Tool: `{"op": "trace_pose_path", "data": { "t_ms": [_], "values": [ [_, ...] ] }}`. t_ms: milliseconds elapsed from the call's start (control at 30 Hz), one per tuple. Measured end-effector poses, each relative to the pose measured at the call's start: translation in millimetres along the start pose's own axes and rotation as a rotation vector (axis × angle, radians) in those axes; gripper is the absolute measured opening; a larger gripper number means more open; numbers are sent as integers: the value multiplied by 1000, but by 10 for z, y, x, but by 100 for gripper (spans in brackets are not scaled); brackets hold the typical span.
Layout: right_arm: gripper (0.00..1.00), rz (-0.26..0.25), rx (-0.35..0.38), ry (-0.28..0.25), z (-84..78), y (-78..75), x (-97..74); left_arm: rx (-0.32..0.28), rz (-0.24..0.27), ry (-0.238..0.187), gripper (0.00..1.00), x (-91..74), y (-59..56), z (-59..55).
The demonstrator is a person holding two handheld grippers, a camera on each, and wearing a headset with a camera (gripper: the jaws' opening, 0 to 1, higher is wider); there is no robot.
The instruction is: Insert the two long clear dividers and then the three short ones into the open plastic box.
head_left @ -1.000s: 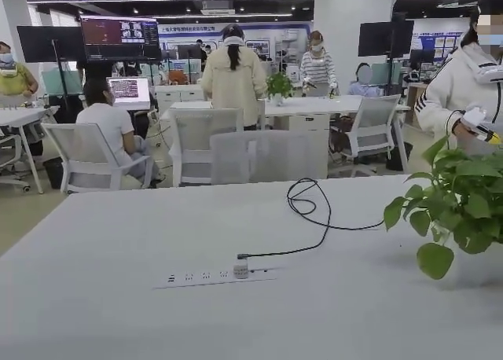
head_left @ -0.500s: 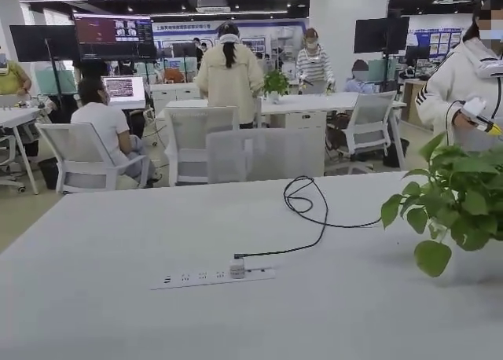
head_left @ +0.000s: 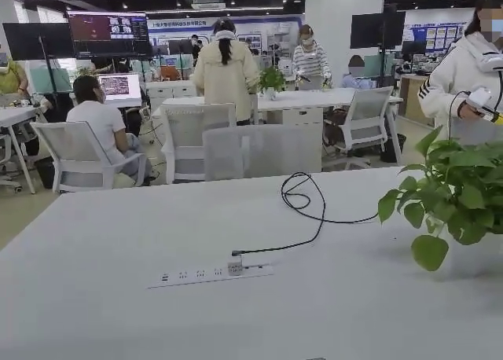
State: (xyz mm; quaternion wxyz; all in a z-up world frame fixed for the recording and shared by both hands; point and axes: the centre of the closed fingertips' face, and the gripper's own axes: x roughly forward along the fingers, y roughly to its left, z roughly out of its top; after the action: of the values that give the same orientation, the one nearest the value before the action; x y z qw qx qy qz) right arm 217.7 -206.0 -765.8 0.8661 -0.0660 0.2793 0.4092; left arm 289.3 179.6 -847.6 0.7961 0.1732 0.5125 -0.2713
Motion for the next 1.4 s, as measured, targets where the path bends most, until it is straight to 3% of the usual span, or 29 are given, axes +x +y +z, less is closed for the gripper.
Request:
{"op": "trace_pose_path", "data": {
  "t_ms": [567,1100,1133,1400],
  "values": [
    [86,-3,5,-6,-17,-12,-4,-25,9,49,32,1,-7,3],
    [86,-8,4,-2,-14,1,-14,-28,-17,160,31,8,-5,-4],
    [86,-8,5,-3,-10,1,-14,-52,-28,163,31,5,-7,0],
    [84,-9,8,-7,17,6,-9,-69,-61,149,30,-35,-51,-34]
  ]
}}
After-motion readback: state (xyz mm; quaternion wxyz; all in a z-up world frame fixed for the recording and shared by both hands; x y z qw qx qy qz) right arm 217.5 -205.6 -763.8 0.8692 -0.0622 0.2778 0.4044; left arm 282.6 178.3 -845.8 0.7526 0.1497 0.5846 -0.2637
